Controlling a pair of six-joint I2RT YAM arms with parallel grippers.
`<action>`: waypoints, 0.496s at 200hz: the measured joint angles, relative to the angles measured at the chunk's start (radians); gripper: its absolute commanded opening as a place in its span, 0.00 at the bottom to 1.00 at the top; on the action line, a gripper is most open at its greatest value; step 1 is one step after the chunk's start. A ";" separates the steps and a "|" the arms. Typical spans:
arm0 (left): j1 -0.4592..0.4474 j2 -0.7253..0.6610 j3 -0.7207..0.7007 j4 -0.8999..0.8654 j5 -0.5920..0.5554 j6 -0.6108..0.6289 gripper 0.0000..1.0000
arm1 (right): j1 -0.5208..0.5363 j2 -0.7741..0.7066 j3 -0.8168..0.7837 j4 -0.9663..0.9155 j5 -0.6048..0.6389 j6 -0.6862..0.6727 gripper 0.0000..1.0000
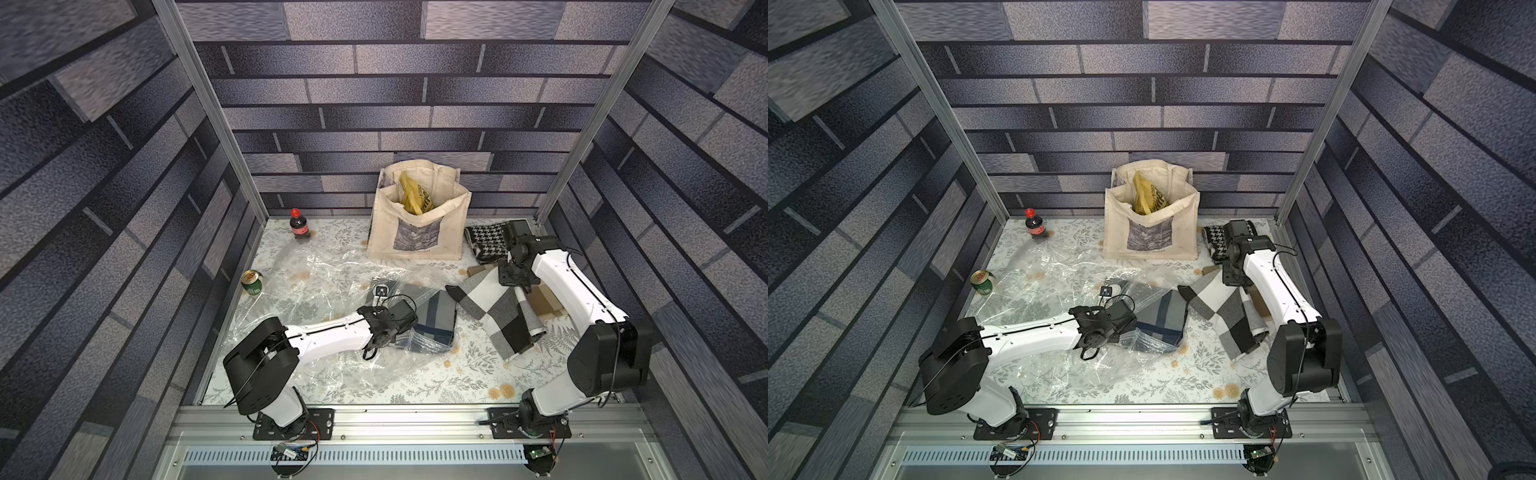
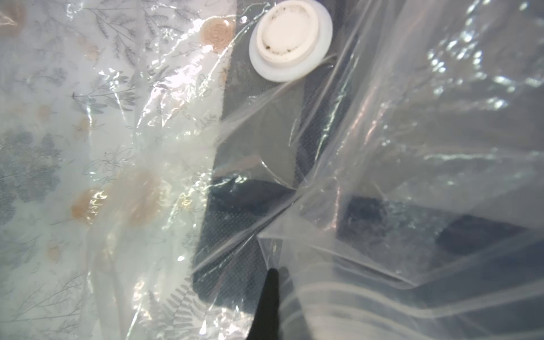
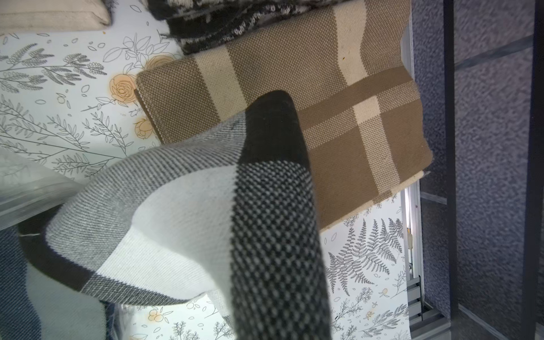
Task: Take the scarf out of the vacuum bag
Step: Place the scarf at the center of the board.
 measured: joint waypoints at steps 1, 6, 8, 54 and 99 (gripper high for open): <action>0.002 -0.003 -0.002 -0.001 0.000 0.000 0.00 | 0.000 0.000 0.001 0.000 0.000 0.000 0.00; 0.010 -0.016 -0.008 -0.005 -0.002 0.000 0.00 | -0.005 0.004 0.007 0.000 0.000 0.000 0.00; 0.014 -0.021 -0.011 -0.006 -0.003 0.000 0.00 | -0.007 0.005 0.010 0.000 0.000 -0.001 0.00; 0.053 -0.080 -0.030 -0.022 -0.011 0.000 0.00 | -0.027 0.023 0.056 -0.005 0.048 -0.011 0.00; 0.053 -0.080 -0.030 -0.023 -0.011 0.000 0.00 | -0.093 0.024 0.060 -0.008 0.114 -0.006 0.00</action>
